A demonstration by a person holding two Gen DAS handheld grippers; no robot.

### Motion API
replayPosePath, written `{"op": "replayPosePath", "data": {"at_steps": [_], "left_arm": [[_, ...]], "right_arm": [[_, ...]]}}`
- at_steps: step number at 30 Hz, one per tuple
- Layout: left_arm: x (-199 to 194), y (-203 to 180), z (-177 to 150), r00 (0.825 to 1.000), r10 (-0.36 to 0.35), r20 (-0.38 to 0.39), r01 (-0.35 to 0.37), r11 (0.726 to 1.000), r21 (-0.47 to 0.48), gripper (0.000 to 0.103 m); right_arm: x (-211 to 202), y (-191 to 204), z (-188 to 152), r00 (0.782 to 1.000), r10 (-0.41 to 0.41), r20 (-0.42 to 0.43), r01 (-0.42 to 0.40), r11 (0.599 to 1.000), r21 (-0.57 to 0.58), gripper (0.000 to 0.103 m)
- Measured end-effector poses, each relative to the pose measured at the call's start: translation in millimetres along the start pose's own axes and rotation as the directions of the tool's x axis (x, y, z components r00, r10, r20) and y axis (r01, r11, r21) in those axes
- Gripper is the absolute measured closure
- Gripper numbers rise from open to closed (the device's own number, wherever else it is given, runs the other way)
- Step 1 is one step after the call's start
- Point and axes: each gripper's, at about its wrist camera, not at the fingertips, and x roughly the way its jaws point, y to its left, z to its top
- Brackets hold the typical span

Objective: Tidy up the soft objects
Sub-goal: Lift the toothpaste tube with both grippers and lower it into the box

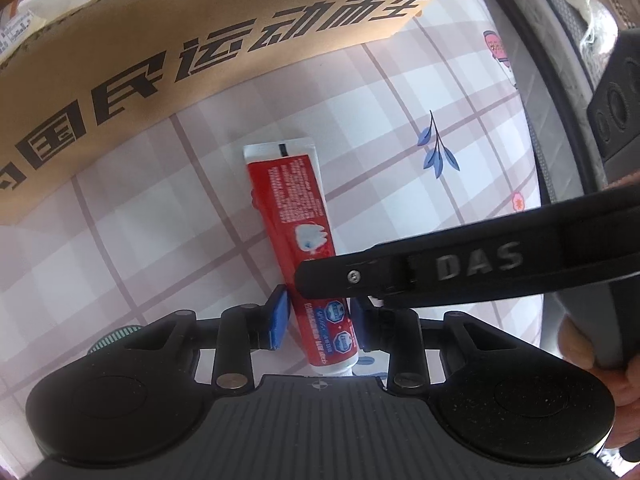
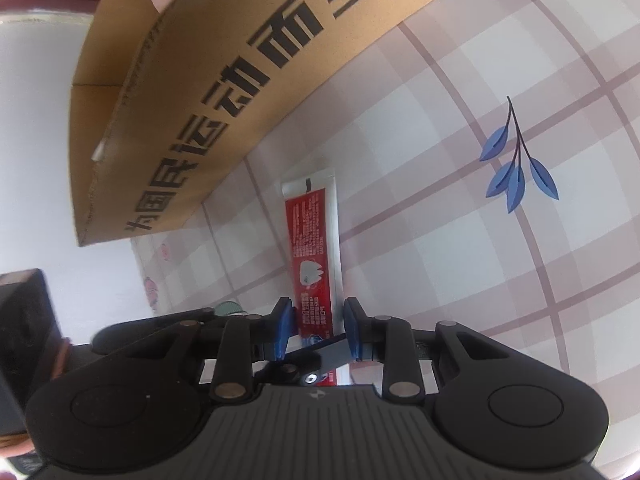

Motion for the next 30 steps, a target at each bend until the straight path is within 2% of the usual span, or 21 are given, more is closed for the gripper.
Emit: {"op": "replayPosePath", "data": {"at_steps": [2, 8, 16, 23, 30], "left_arm": [[0, 1, 0, 1.0, -0.004, 0.003, 0.004, 1.0, -0.009, 0.073], [-6, -5, 0, 1.0, 0.007, 0.026, -0.008, 1.0, 0.021, 0.073], [-30, -11, -2, 0.998, -0.001, 0.07, -0.003, 0.999, 0.044, 0.073], [-76, -17, -9, 0.994, -0.01, 0.112, 0.004, 0.998, 0.055, 0.073], [-143, -17, -1, 0.982, 0.005, 0.19, -0.017, 0.998, 0.062, 0.073]], "right_arm": [[6, 3, -1, 1.0, -0.026, 0.005, 0.026, 1.0, -0.013, 0.073], [8, 10, -7, 0.999, -0.036, 0.035, 0.037, 0.999, -0.028, 0.073], [-11, 24, -11, 0.997, -0.033, 0.07, 0.036, 0.998, -0.046, 0.073], [-46, 51, -23, 0.995, -0.035, 0.098, 0.041, 0.997, -0.059, 0.073], [-89, 109, -28, 0.988, -0.033, 0.15, 0.048, 0.994, -0.098, 0.073]]}}
